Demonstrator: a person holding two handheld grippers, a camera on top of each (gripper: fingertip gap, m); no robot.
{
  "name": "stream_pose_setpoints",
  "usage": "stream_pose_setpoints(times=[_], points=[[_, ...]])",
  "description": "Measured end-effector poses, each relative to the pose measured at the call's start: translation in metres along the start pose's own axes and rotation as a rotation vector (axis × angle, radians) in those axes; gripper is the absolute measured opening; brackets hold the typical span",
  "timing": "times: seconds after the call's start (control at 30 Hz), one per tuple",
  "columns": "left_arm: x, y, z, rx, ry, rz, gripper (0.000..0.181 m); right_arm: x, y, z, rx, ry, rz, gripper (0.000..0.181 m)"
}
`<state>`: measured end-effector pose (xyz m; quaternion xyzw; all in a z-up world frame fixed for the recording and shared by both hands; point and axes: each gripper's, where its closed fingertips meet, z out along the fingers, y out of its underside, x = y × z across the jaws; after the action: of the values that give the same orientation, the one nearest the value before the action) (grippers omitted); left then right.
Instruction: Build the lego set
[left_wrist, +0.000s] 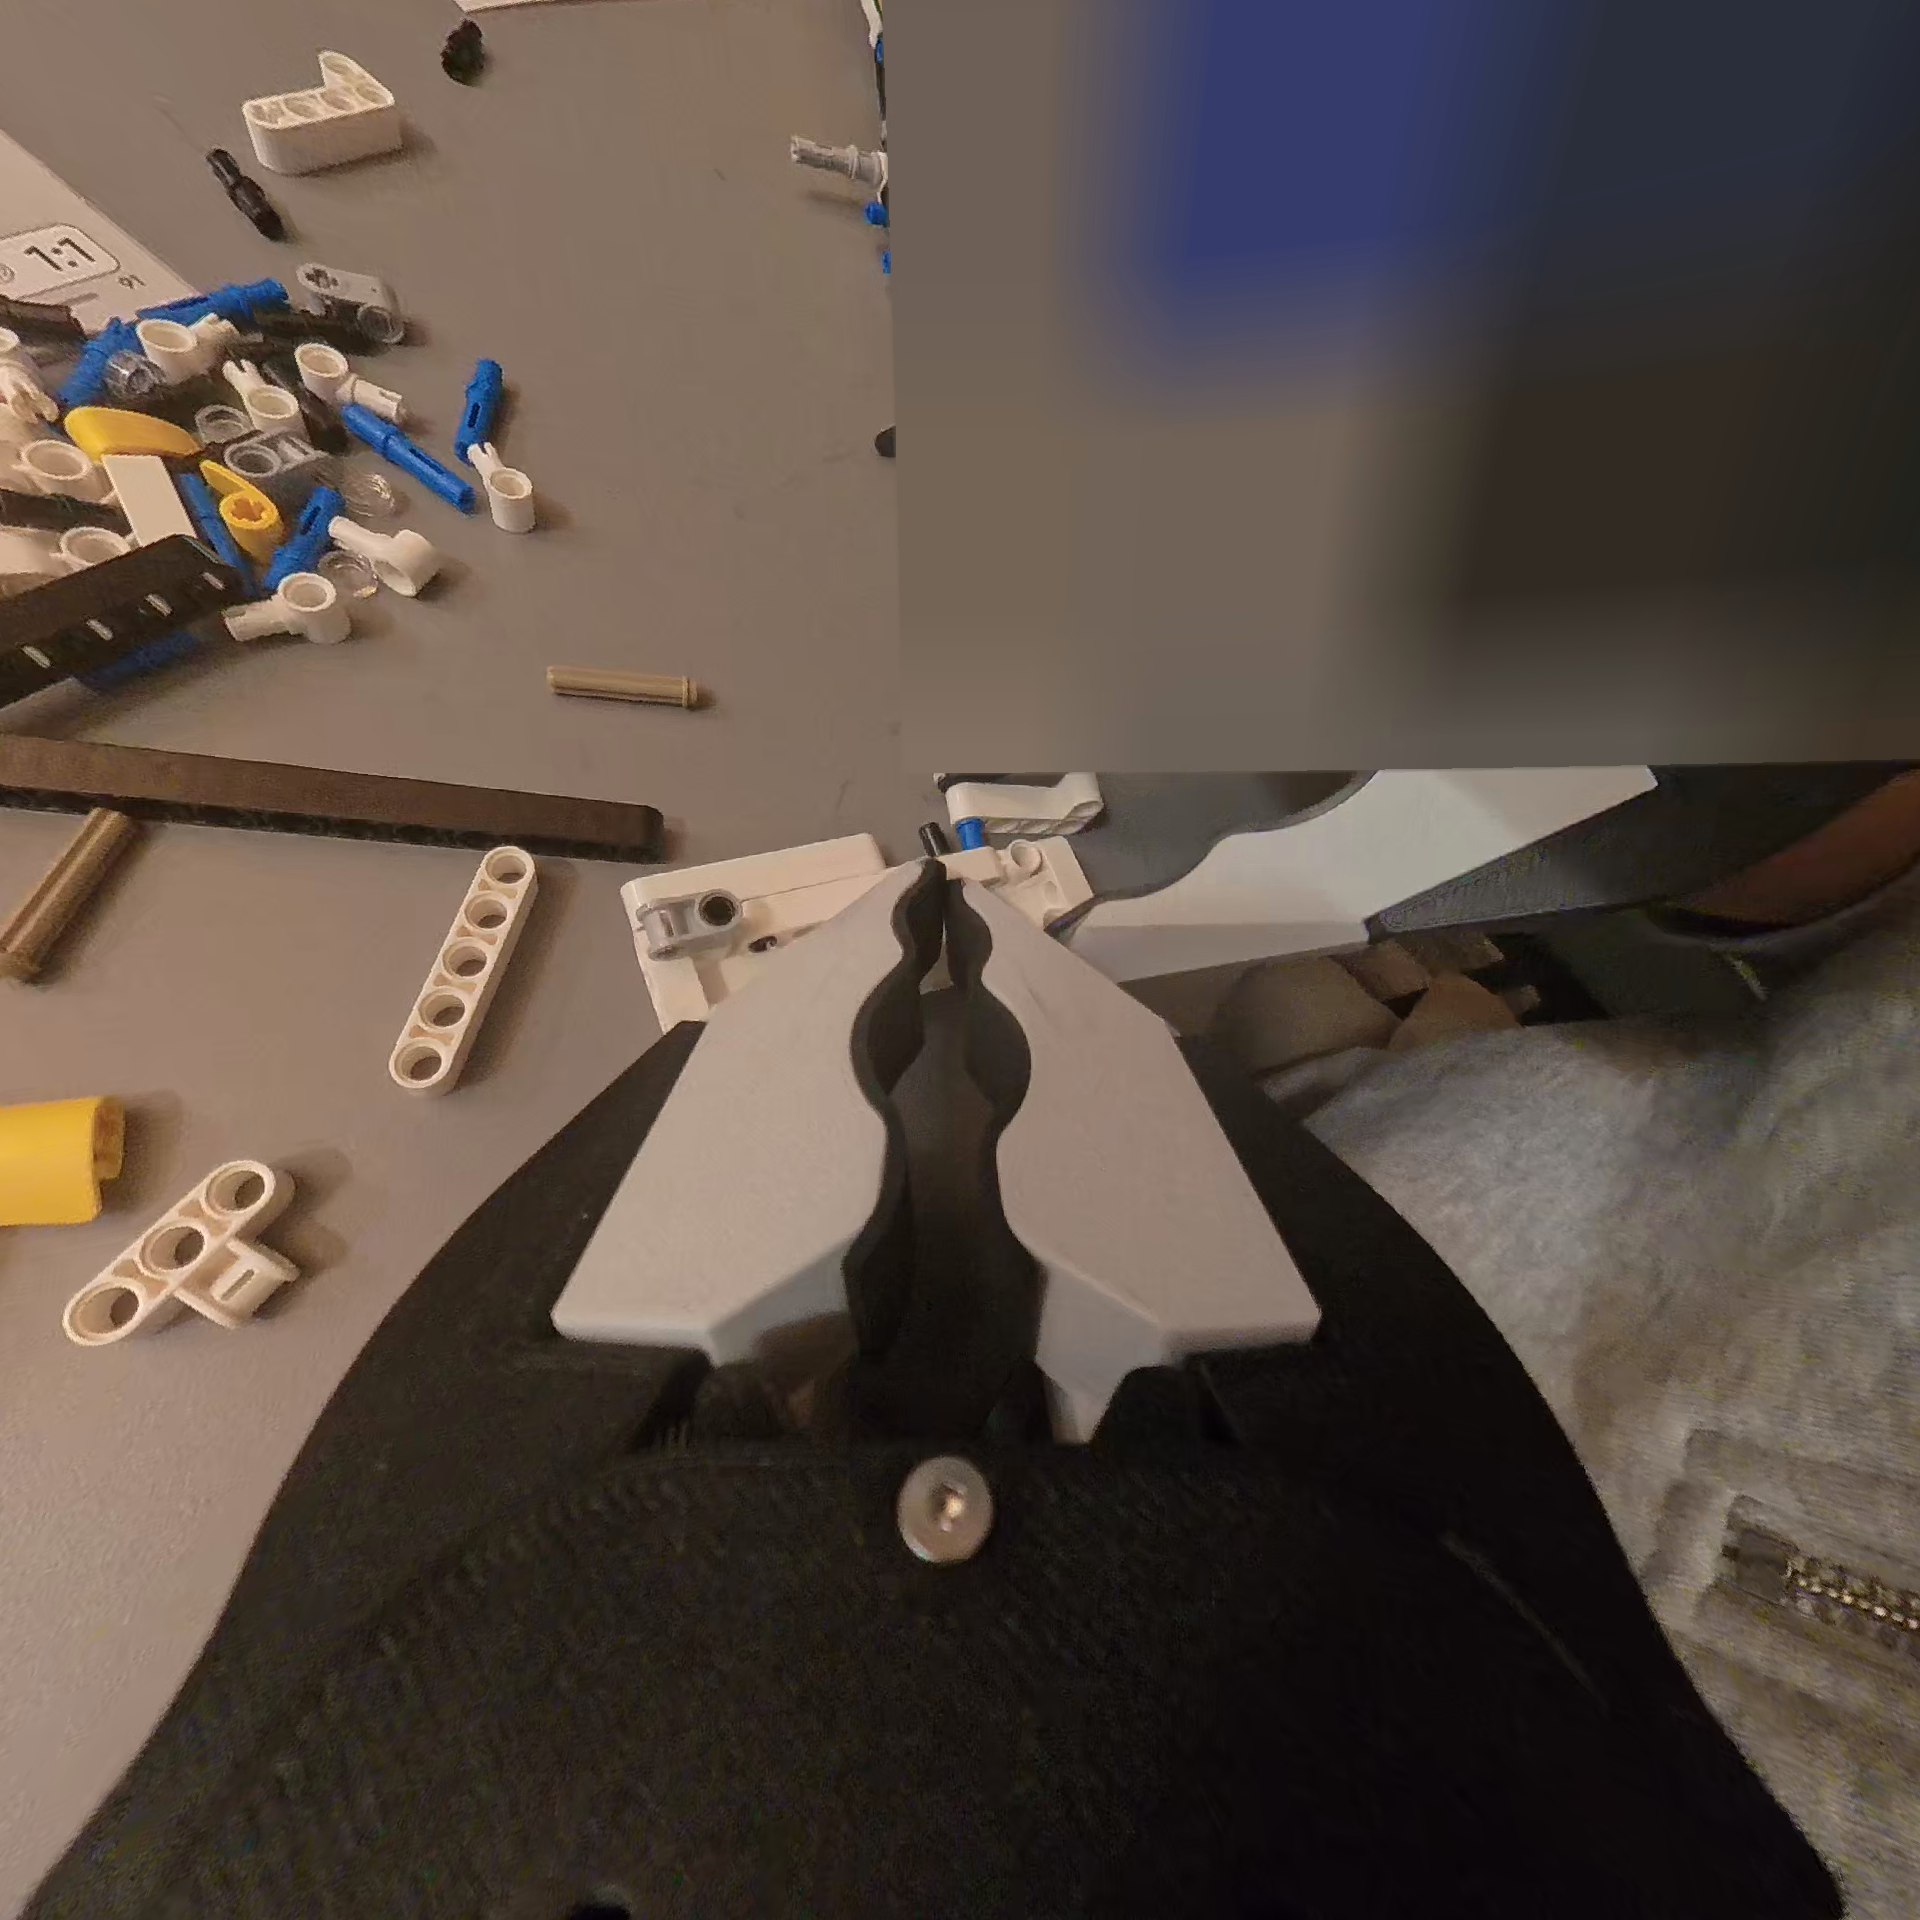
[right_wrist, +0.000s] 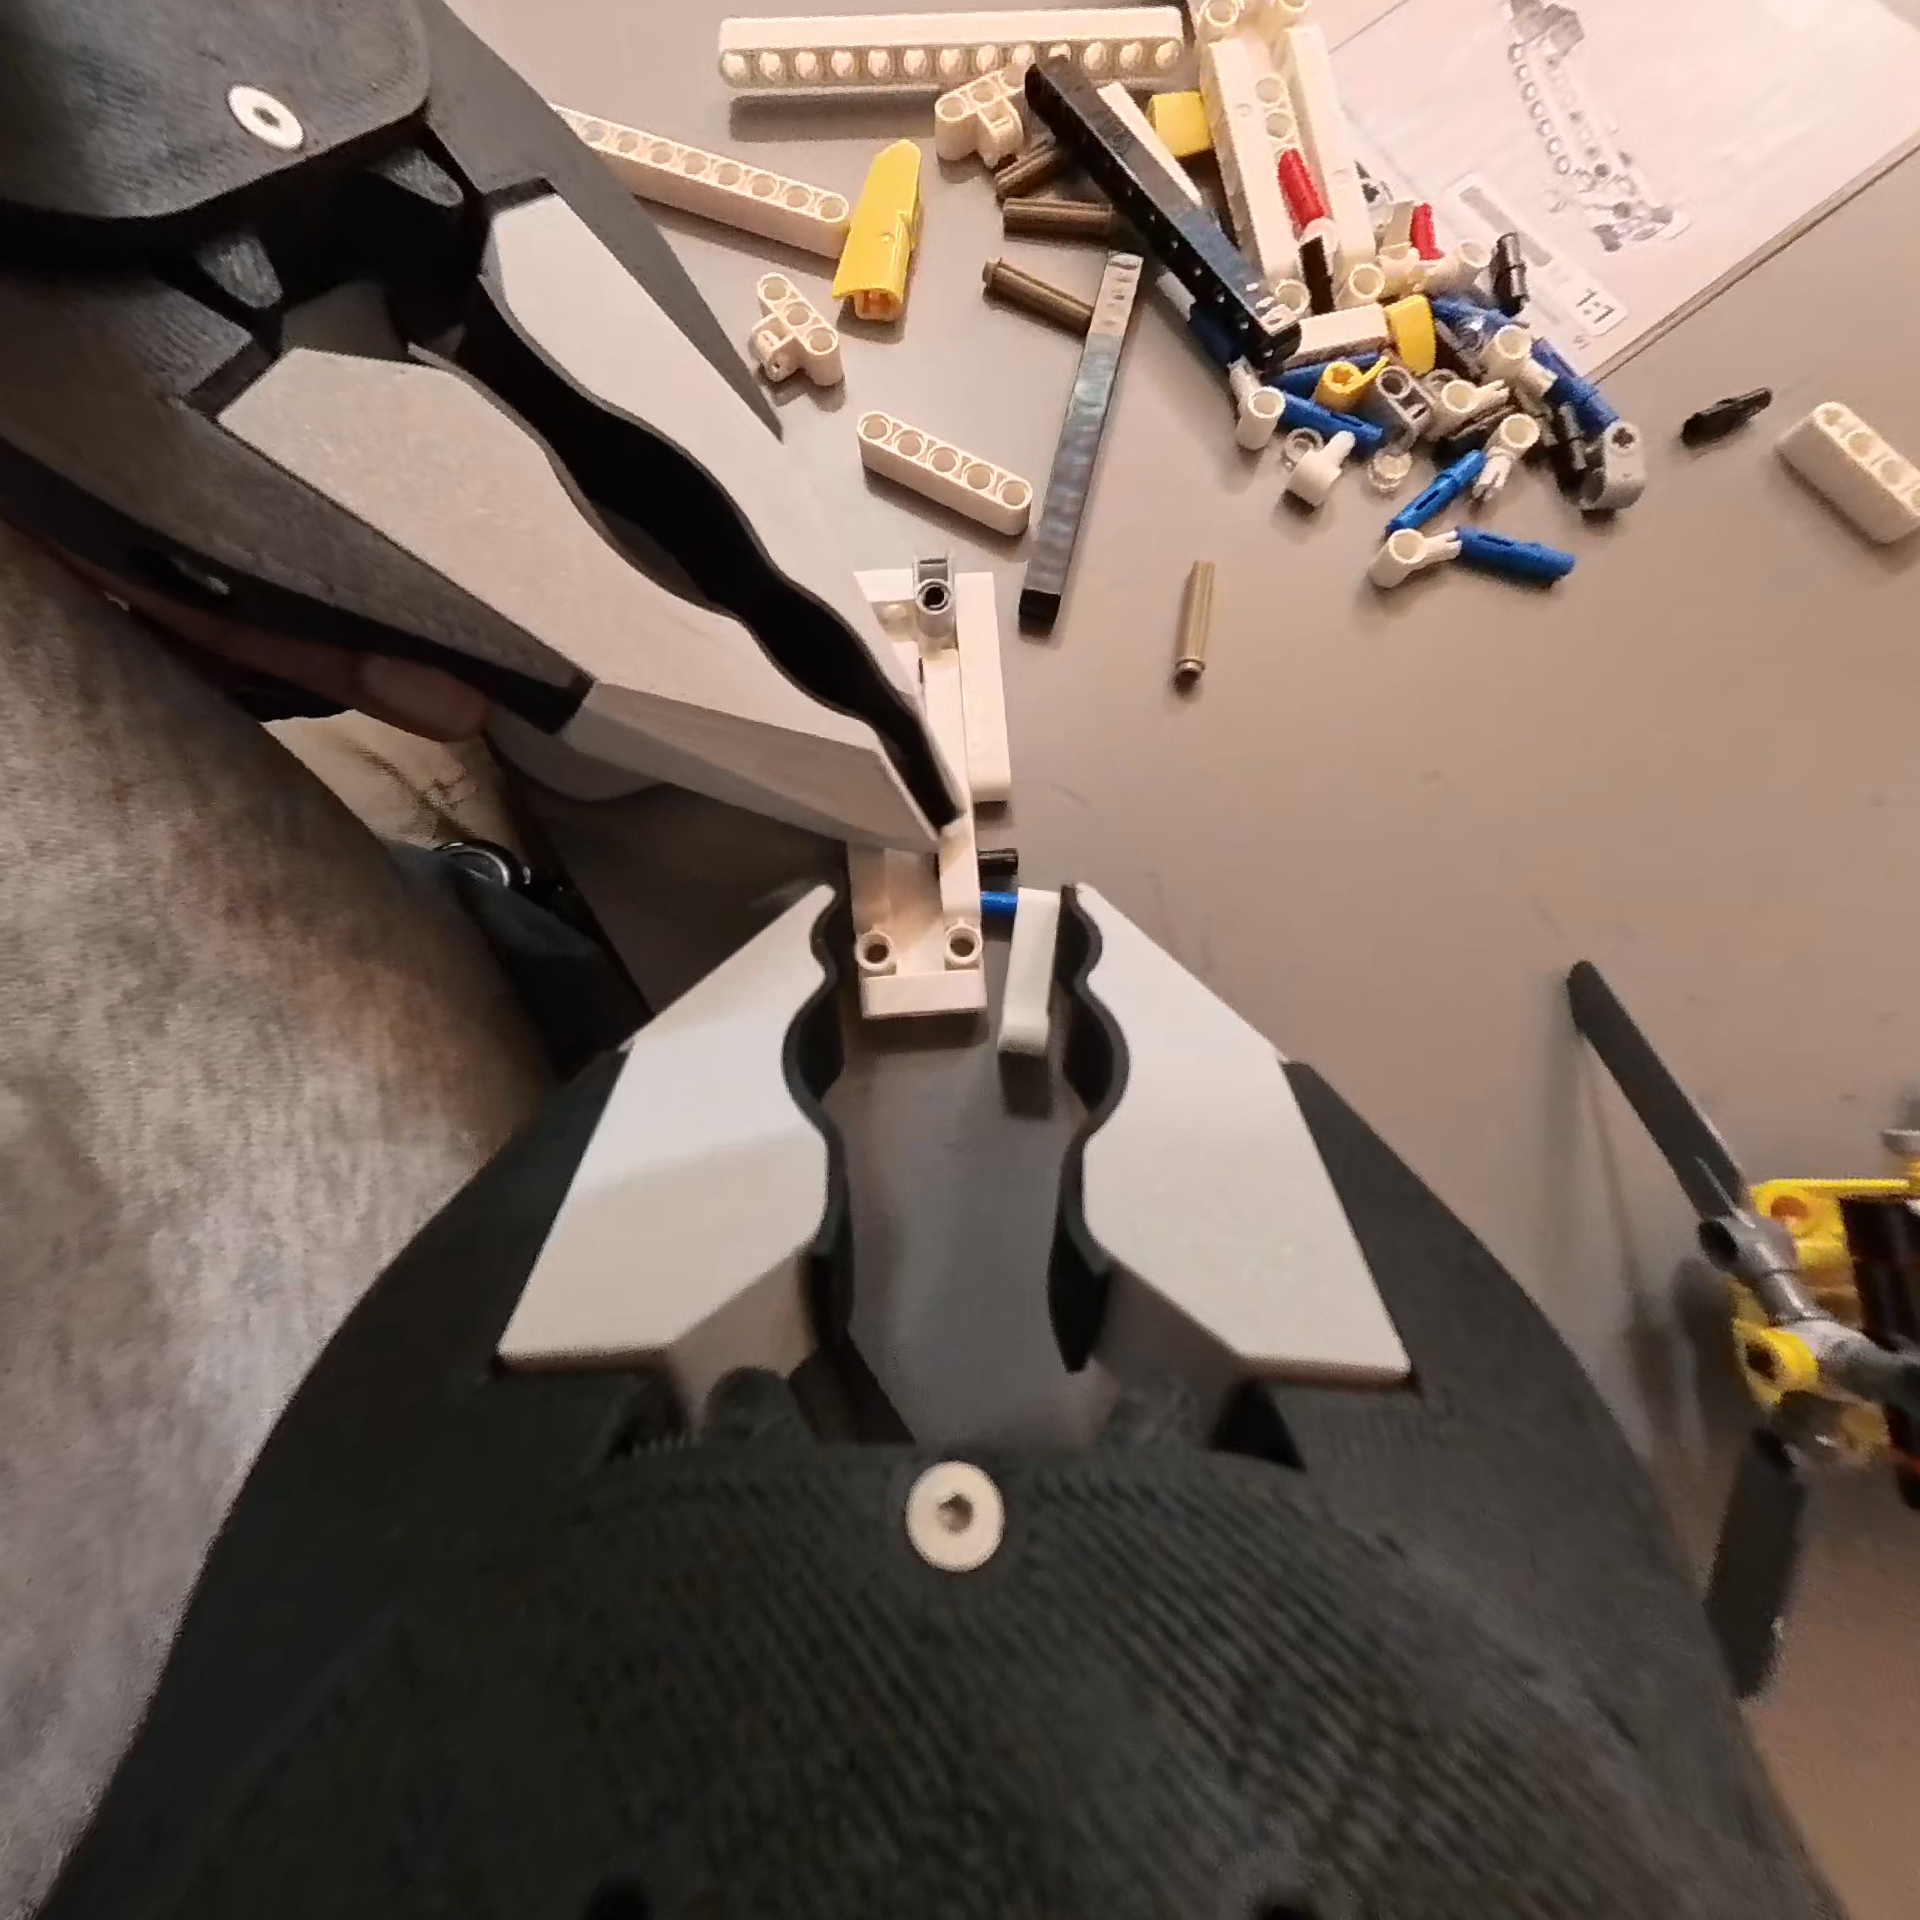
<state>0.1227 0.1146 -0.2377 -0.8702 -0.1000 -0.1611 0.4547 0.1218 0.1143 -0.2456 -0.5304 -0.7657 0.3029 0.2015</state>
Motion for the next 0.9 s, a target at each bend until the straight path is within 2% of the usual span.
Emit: stream_pose_setpoints(times=[0.9], points=[[-0.0004, 0.0004, 0.0005, -0.007, 0.001, -0.007, 0.0, -0.0026, -0.0024, 0.0029, -0.011, -0.084, -0.14, 0.039]])
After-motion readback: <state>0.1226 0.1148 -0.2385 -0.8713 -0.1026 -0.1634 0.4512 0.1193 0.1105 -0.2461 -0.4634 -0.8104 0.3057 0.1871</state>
